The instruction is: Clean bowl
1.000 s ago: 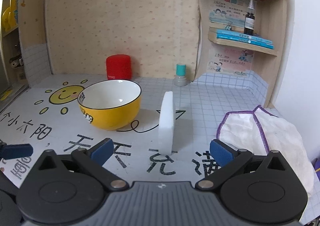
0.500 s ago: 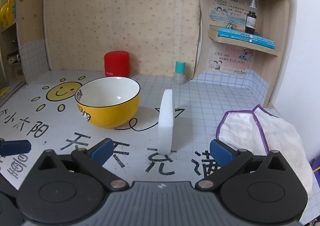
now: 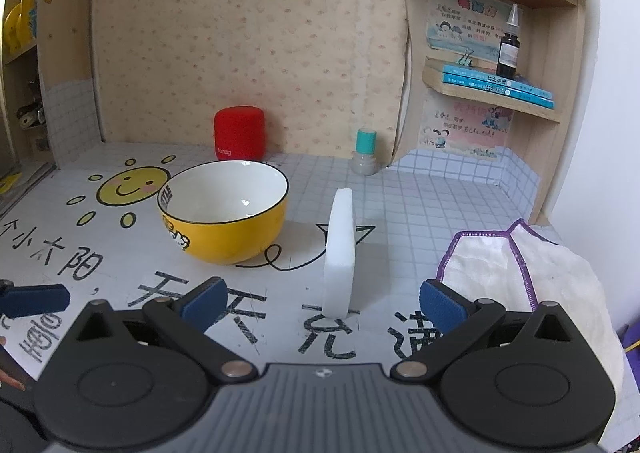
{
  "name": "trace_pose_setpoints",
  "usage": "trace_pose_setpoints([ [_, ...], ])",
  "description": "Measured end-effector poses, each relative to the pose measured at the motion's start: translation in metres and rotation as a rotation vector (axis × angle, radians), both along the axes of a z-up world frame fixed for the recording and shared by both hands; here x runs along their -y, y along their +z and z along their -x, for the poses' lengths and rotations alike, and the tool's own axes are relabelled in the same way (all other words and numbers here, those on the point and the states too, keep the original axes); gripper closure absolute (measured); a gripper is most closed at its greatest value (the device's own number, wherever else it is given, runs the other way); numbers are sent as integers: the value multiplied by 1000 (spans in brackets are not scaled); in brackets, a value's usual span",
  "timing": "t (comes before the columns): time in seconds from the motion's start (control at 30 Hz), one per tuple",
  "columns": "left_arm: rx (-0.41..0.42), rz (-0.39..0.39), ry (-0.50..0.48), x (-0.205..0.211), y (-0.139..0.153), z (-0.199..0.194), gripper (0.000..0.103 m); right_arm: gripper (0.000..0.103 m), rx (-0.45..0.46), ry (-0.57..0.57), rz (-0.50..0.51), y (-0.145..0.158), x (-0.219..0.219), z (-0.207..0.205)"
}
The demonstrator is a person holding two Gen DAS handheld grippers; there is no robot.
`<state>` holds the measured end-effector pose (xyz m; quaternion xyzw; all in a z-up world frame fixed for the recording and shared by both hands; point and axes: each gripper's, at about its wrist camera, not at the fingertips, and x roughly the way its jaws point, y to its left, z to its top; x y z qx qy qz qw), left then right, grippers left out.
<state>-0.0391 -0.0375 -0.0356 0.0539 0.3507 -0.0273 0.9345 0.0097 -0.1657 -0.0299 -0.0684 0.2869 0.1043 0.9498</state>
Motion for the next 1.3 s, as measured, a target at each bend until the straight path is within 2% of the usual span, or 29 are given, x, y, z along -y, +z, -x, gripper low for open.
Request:
trace_pose_setpoints([
  [0.13, -8, 19, 2, -2, 2, -1, 0, 0, -6, 2, 4, 1, -1, -1],
  [0.83, -9, -21, 27, 0, 4, -3, 0, 0, -24, 10, 28, 4, -4, -4],
  [1.3, -23, -23, 22, 5, 3, -5, 0, 0, -12, -36, 19, 5, 3, -2],
])
